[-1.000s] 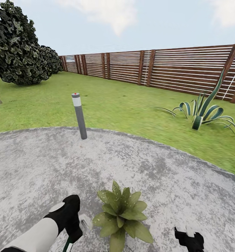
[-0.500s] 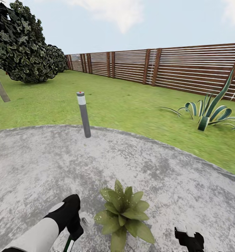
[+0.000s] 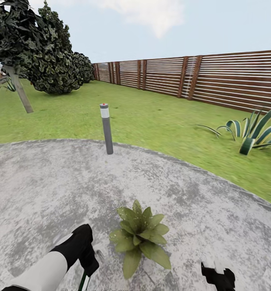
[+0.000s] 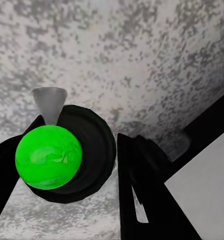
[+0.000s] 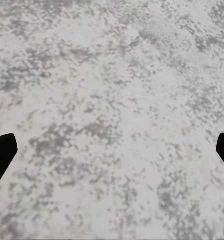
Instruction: Pick up the pesticide atomizer in the garden and spray insectifuge to fully cover both potted plants in the garden.
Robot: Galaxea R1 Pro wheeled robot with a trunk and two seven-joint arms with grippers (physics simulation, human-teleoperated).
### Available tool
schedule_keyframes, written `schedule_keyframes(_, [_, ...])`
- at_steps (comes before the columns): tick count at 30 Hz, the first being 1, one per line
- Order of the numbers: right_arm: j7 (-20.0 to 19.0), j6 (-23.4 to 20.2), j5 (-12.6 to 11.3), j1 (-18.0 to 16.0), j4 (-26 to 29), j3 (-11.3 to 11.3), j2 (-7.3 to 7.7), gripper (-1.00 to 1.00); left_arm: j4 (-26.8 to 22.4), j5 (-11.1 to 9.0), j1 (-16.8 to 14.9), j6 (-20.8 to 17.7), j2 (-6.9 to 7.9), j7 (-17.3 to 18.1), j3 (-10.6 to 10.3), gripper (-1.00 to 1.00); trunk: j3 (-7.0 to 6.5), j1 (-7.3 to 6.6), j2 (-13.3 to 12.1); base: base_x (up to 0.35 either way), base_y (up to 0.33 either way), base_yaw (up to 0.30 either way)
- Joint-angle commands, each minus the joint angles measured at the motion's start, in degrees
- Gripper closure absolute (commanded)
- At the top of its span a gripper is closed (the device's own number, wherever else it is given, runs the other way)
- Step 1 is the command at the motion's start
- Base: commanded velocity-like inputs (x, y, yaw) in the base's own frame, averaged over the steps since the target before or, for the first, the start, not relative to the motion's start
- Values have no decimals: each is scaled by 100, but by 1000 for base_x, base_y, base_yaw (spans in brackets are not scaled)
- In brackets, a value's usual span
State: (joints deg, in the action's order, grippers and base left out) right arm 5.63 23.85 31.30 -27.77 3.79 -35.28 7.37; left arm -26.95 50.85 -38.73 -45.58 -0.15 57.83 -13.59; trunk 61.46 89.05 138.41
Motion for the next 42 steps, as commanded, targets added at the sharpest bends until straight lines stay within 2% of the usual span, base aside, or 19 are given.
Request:
schedule_keyframes(1, [30,18,61,-4,-10,-32,1,-100,-15,57,-3,-23,-2,54,-4,100,5,-1,2,-9,-230,278])
schedule_keyframes(5, [31,19,61,-1,-10,-32,1,-100,-66,59,-5,-24,17,53,46,100,5,-1,2,-2,-67,124])
schedule_keyframes(7, [30,19,61,-2,-10,-32,1,-100,-188,69,-34,-29,29,48,309,100,5,-1,2,0,-8,15])
schedule_keyframes(9, [28,17,61,-2,-10,-32,1,-100,-538,81,-57,-49,40,50,437,100,5,-1,2,0,-1,3])
schedule_keyframes(11, [29,18,61,-3,-9,-32,1,-100,-755,96,-77,-66,54,57,462,100,5,-1,2,0,0,0])
schedule_keyframes(14, [27,15,61,-1,-9,-32,1,-100,-819,116,-86,-73,34,58,471,100,5,-1,2,0,0,0])
schedule_keyframes(16, [26,15,61,-3,-8,-32,1,-100,-786,127,-66,-65,37,55,471,100,5,-1,2,0,0,0])
schedule_keyframes(20, [27,19,61,-3,-10,-32,9,-100,-563,136,75,-27,147,25,468,100,5,-1,2,0,0,0])
schedule_keyframes(24, [30,16,61,-5,-10,-32,11,-100,-471,82,263,-20,186,-483,485,100,5,-1,2,0,0,0])
schedule_keyframes(31, [33,15,61,-5,-9,-32,10,-100,-525,34,285,-24,109,-594,522,100,5,-1,2,0,0,0])
schedule_keyframes(32, [34,16,61,-1,-7,-32,14,-100,-545,32,281,-30,107,-571,521,100,5,-1,2,0,0,0])
schedule_keyframes(34, [33,21,61,-2,-3,-32,18,-100,-561,31,238,-32,135,-425,666,100,5,-1,2,0,0,0])
schedule_keyframes(35, [34,20,61,-2,-2,-32,14,-100,-563,43,206,-21,157,-194,842,100,5,-1,2,0,0,0])
schedule_keyframes(36, [29,21,61,-2,-2,-32,11,-100,-580,118,109,-1,215,297,1021,100,5,-1,2,0,0,0])
schedule_keyframes(38, [34,23,61,-2,-1,-32,10,-100,-581,127,-123,-1,212,402,1030,100,5,-1,2,0,0,0])
schedule_keyframes(42, [35,23,61,-4,-1,-32,10,-100,-575,134,-142,-3,206,405,1023,100,5,-1,2,0,-165,44])
